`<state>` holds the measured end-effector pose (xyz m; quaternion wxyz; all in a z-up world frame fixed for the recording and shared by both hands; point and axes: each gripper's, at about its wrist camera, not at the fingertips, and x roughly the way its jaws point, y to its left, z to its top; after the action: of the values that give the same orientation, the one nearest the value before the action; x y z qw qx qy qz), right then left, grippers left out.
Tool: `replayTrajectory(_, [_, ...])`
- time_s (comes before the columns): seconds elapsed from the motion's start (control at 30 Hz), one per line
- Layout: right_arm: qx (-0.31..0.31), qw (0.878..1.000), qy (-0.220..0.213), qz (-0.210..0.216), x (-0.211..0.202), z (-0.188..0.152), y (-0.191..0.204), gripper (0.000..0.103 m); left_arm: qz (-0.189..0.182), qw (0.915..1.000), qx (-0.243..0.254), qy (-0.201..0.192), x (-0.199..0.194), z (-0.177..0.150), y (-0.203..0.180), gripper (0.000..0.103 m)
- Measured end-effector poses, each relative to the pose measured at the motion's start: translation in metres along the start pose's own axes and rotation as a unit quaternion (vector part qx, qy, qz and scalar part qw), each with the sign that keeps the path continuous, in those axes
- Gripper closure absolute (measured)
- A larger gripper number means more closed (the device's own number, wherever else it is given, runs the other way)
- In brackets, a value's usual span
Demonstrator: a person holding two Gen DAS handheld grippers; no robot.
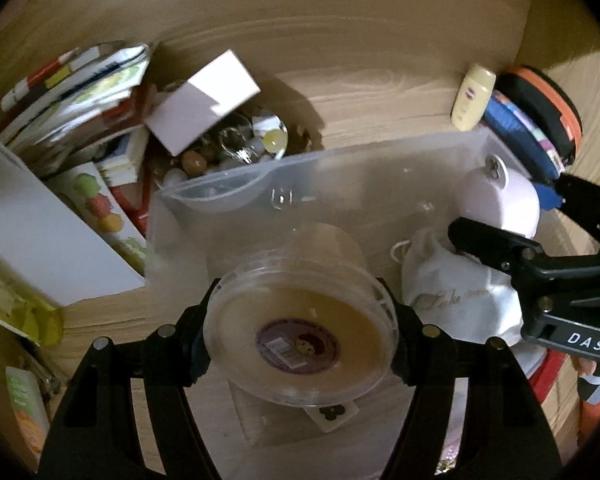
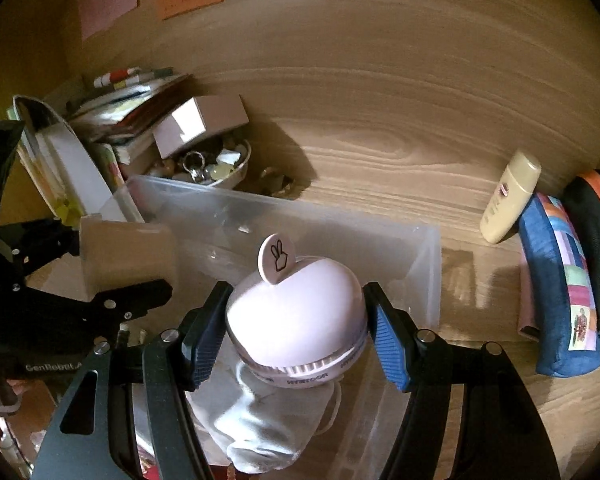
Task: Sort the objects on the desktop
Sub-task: 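Carry the pink container and cream tub over the clear bin with both tools, then release the pink container and cream tub into the bin, withdraw both tools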
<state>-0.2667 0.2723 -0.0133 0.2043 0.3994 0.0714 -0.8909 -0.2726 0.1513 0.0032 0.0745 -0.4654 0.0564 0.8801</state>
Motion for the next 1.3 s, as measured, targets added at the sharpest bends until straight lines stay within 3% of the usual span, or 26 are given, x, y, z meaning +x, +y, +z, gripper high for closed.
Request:
replayTrajectory(0.17, [-0.006,1.0,0.001,-0.008,0.0,0.001,0.0,0.04,0.003,0.9999,0.015,0.007,0.002,-0.001,-0.007,0.034])
replayTrajectory(0.3, [-0.01,1.0,-0.008,-0.024,-0.003,0.001,0.001,0.022,0.002,0.9998,0.013,0.011,0.002,-0.001,-0.008,0.034])
replayTrajectory(0.4, [-0.006,0.999,-0.023,-0.028,-0.011,0.002,-0.001,0.019,-0.001,0.9999,0.012,0.011,-0.001,-0.002,-0.007,0.034])
replayTrajectory(0.63, [0.007,0.999,-0.034,-0.02,-0.025,0.006,-0.006,0.019,0.013,0.9991,0.015,-0.037,-0.034,0.004,-0.008,0.032])
replayTrajectory(0.9, [0.0,0.996,-0.078,-0.041,-0.063,0.001,-0.005,0.014,0.014,0.997,0.002,-0.076,-0.068,0.0,-0.001,0.022])
replayTrajectory(1.1, [0.013,0.992,-0.117,-0.04,-0.101,-0.01,-0.009,0.008,0.013,0.9927,-0.016,-0.119,-0.106,-0.016,0.008,0.013])
replayTrajectory(1.3, [0.02,0.988,-0.147,-0.043,-0.136,-0.028,-0.009,0.002,0.012,0.9878,-0.04,-0.15,-0.138,-0.039,0.021,0.012])
